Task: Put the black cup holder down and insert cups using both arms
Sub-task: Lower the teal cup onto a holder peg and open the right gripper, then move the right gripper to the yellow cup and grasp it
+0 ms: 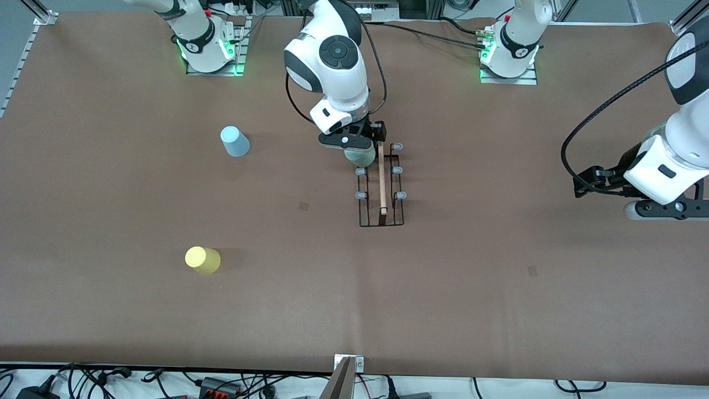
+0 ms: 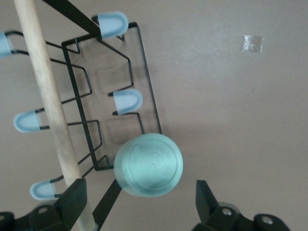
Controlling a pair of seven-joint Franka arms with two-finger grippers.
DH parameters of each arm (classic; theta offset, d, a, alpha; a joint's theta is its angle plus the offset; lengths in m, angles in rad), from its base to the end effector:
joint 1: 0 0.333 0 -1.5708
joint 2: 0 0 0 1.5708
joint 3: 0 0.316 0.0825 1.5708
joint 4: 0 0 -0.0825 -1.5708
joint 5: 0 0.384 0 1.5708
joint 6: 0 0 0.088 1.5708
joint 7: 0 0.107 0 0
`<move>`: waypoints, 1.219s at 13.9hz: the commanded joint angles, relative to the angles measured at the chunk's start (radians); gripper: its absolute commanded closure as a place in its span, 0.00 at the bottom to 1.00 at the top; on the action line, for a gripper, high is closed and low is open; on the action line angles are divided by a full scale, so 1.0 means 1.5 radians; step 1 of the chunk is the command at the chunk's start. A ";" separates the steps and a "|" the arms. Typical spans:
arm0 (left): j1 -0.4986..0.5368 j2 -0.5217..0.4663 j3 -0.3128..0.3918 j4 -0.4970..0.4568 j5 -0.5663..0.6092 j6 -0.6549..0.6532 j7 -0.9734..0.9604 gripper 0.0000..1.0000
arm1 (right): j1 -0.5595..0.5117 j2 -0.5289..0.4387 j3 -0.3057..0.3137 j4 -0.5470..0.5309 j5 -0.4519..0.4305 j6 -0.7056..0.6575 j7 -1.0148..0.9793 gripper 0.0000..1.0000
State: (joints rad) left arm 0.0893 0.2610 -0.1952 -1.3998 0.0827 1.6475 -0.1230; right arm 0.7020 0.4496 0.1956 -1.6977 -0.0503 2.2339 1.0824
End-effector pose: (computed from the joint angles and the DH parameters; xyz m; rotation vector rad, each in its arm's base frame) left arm 0.6354 -0.0437 0.5592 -3.1084 -0.0259 0.0074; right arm 0.4332 0.5182 0.3475 -3.0261 0.2711 -0.0257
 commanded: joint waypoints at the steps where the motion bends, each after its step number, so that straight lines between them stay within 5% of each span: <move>1: 0.006 -0.004 -0.002 0.005 -0.011 -0.011 0.008 0.00 | -0.054 -0.031 -0.001 0.004 -0.011 -0.011 -0.011 0.00; 5: 0.006 -0.004 -0.002 0.005 -0.011 -0.011 0.008 0.00 | -0.184 -0.047 -0.017 0.000 -0.013 -0.074 -0.175 0.00; 9: 0.006 -0.004 -0.002 0.005 -0.011 -0.012 0.008 0.00 | -0.281 -0.035 -0.090 -0.005 -0.013 -0.081 -0.436 0.00; 17: 0.006 -0.004 -0.005 0.006 -0.012 -0.021 0.008 0.00 | -0.358 0.081 -0.141 0.001 -0.018 0.092 -0.704 0.00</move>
State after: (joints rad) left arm 0.0912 0.2610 -0.1972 -1.3998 0.0794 1.6370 -0.1230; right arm 0.1759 0.5443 -0.0199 -1.7018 -0.0664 2.3240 0.0758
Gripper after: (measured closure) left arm 0.000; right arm 0.000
